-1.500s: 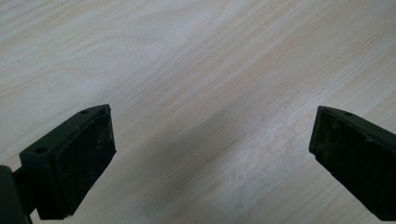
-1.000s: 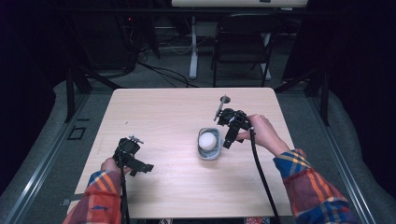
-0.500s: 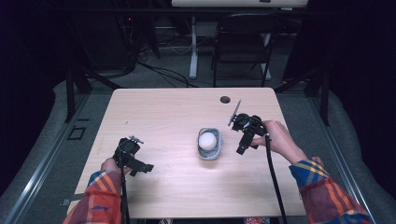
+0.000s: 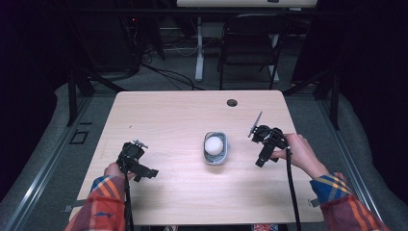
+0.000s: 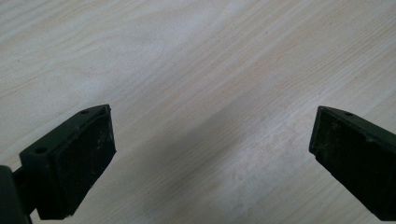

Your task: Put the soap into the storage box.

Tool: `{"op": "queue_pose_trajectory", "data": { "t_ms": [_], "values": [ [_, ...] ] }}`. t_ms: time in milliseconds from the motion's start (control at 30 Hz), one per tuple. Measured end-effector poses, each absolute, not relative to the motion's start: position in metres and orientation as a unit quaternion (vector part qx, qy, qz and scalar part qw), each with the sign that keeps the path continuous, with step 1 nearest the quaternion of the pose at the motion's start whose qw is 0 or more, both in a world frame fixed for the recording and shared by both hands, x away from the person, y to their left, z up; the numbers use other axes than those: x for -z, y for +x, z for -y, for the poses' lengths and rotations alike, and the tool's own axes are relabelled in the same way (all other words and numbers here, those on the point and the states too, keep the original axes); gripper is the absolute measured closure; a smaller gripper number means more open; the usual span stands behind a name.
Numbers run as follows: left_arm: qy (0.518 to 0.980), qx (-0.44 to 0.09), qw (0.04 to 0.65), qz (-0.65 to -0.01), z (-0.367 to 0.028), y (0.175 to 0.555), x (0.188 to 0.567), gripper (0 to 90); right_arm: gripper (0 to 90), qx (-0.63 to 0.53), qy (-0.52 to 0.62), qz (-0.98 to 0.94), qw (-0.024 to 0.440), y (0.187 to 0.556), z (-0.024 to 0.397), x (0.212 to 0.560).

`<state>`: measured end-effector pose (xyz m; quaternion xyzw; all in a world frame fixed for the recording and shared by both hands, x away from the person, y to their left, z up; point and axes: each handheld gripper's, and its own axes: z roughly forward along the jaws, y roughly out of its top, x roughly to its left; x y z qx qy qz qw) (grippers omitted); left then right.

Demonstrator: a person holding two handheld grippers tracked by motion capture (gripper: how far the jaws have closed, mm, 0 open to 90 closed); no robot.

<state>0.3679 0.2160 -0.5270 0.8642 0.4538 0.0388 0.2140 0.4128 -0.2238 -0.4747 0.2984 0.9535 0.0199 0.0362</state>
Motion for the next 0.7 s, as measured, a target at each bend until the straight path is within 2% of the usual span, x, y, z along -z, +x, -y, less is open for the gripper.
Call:
{"op": "queue_pose_trajectory", "data": {
  "t_ms": [700],
  "values": [
    [0.864, -0.039, 0.213, -0.455, -0.216, 0.368, 0.527, 0.3, 5.0, 0.001, 0.32, -0.947, 0.019, 0.383, 0.258, 0.513]
  ]
}}
